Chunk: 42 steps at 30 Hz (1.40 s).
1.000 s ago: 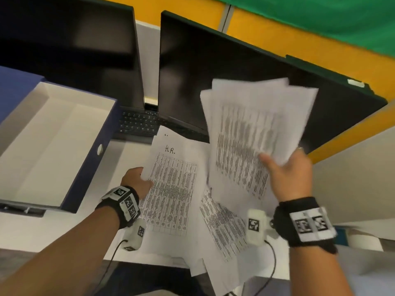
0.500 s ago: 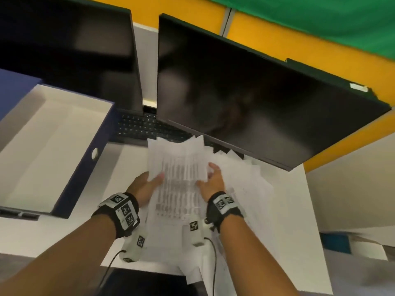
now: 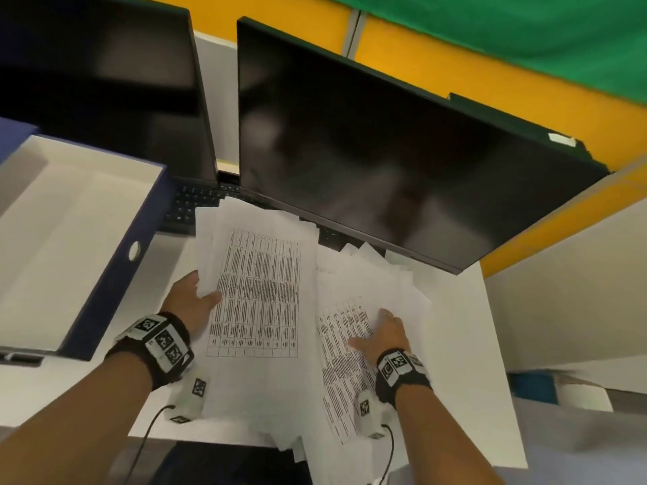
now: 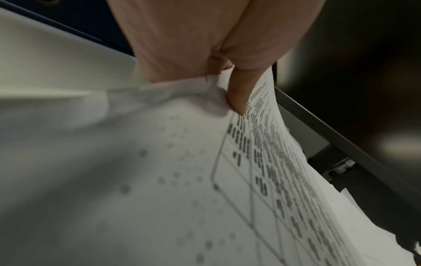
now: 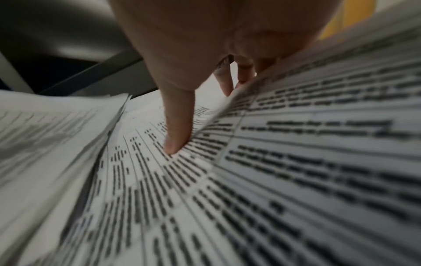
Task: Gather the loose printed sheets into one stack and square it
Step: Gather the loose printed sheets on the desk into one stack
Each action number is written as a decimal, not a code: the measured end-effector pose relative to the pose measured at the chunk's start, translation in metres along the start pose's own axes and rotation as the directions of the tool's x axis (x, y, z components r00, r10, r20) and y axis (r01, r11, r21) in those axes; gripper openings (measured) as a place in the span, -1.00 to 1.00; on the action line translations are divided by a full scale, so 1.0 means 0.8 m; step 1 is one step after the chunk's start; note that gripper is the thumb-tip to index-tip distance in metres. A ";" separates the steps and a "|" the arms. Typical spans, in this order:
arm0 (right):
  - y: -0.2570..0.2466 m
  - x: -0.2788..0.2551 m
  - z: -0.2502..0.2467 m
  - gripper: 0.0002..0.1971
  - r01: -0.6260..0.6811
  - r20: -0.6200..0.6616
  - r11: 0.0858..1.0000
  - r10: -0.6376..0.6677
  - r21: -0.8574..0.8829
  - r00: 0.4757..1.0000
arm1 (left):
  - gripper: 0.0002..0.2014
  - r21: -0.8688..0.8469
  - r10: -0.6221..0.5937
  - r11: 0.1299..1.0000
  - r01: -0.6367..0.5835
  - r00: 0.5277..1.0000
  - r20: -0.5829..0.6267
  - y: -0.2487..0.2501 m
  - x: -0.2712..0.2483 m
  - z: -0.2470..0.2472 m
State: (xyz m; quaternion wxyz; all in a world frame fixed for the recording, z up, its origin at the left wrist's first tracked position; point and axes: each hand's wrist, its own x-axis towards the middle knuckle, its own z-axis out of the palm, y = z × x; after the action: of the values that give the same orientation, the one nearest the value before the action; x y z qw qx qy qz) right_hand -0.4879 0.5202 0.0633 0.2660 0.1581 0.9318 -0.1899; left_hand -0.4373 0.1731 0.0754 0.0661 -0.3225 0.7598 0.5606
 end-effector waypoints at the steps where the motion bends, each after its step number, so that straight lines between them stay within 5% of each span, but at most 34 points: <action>1: 0.000 0.000 -0.002 -0.01 -0.013 -0.029 0.997 0.015 0.071 0.999 | -0.73 -0.009 -0.006 1.000 0.006 1.000 0.002 -0.001 0.001 -0.002; 4: -0.001 -0.004 -0.008 -0.21 -0.057 -0.067 0.983 0.070 0.177 0.995 | -0.71 -0.048 -0.034 0.998 0.035 0.999 0.014 -0.005 0.005 -0.005; 7: -0.016 -0.018 -0.002 0.06 -0.146 -0.040 0.975 0.155 0.165 0.987 | -0.73 -0.073 -0.053 0.996 0.052 0.999 -0.007 -0.009 0.009 -0.008; 11: -0.039 -0.041 0.031 0.32 -0.154 -0.040 0.983 0.150 -0.098 0.988 | -0.78 -0.066 -0.042 0.997 0.039 0.998 -0.041 -0.006 0.004 -0.006; 18: -0.050 -0.040 0.029 0.01 -0.172 -0.016 0.972 0.177 0.160 0.984 | -0.75 -0.072 -0.064 0.996 0.058 0.995 -0.074 -0.010 0.000 -0.007; 22: -0.043 -0.063 -0.017 -0.40 -0.019 -0.160 0.961 0.065 0.277 0.985 | -0.76 -0.083 -0.093 0.993 0.085 0.991 -0.094 -0.024 0.012 -0.008; 25: -0.038 -0.085 -0.073 -0.69 0.136 -0.342 0.967 -0.056 0.215 0.938 | -0.47 -0.029 -0.112 0.993 0.110 0.990 -0.083 -0.064 0.044 -0.006; 30: -0.055 -0.126 -0.159 -0.66 0.349 -0.515 0.881 -0.148 0.318 0.844 | -0.39 0.048 -0.144 0.988 0.149 0.986 -0.089 -0.027 0.014 0.006; 34: -0.078 -0.143 -0.192 -0.63 0.540 -0.567 0.677 -0.215 0.501 0.795 | -0.67 0.068 -0.072 0.995 0.074 0.997 -0.030 -0.010 -0.002 0.018; 37: -0.107 -0.123 -0.168 -0.62 0.549 -0.512 0.594 -0.252 0.588 0.821 | -0.52 0.090 -0.080 0.993 0.077 0.996 0.034 -0.017 0.001 0.022; 42: -0.134 -0.049 -0.043 -0.47 0.286 -0.227 0.760 -0.186 0.584 0.956 | -0.41 0.040 -0.153 0.988 0.149 0.980 0.130 -0.020 0.008 0.012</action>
State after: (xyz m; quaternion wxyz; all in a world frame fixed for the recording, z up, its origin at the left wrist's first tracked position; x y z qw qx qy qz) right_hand -0.5132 0.4336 0.1409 0.1013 0.1306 0.8503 -0.4997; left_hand -0.4362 0.1766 0.0561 0.1637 -0.3400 0.7354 0.5628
